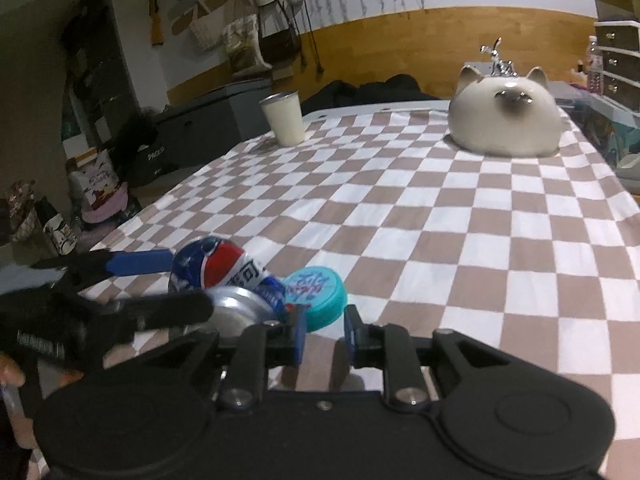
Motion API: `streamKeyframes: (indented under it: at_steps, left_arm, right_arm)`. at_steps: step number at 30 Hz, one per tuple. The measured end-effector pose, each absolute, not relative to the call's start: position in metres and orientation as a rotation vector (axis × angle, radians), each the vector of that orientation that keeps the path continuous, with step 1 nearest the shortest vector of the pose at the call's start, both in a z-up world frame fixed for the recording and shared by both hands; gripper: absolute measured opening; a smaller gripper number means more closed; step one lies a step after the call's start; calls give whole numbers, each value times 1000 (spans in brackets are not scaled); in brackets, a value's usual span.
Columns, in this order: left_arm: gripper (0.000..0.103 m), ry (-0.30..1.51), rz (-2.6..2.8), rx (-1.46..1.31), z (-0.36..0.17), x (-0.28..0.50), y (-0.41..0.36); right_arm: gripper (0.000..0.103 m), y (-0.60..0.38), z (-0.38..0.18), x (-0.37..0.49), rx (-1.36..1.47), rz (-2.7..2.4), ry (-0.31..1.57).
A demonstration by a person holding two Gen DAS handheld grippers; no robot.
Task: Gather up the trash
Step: 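Lift the Pepsi can with the left gripper while the right gripper regrips the teal cap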
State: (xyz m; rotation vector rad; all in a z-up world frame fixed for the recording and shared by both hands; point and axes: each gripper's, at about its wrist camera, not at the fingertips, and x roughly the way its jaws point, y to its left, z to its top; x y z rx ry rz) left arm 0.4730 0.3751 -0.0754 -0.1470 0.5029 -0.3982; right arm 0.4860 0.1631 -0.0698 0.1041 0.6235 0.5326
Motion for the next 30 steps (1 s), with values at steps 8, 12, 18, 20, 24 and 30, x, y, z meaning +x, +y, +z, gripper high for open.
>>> streamKeyframes:
  at_steps: [8,12,18,20,24,30]
  left_arm:
    - [103,523,-484,46,-76,456,344]
    - [102,533,-476,165,-78,445,329]
    - [102,540,-481,197,-81,444,322]
    - [101,538,-487,182,-80,445,324]
    - [95,533,-491,152,-79,444,328]
    - [90,530,-491,146,-80,445,326]
  right_arm:
    - [17,163,-73,484,152,586,650]
    - [16,157,-75,486,185,604,674]
    - [22,128,-70,493,391,649,698]
    - [24,120,-75,498,468,663,719]
    - [24,116,-83,502,550,676,745]
    - [45,102,-86,505,637,637,724]
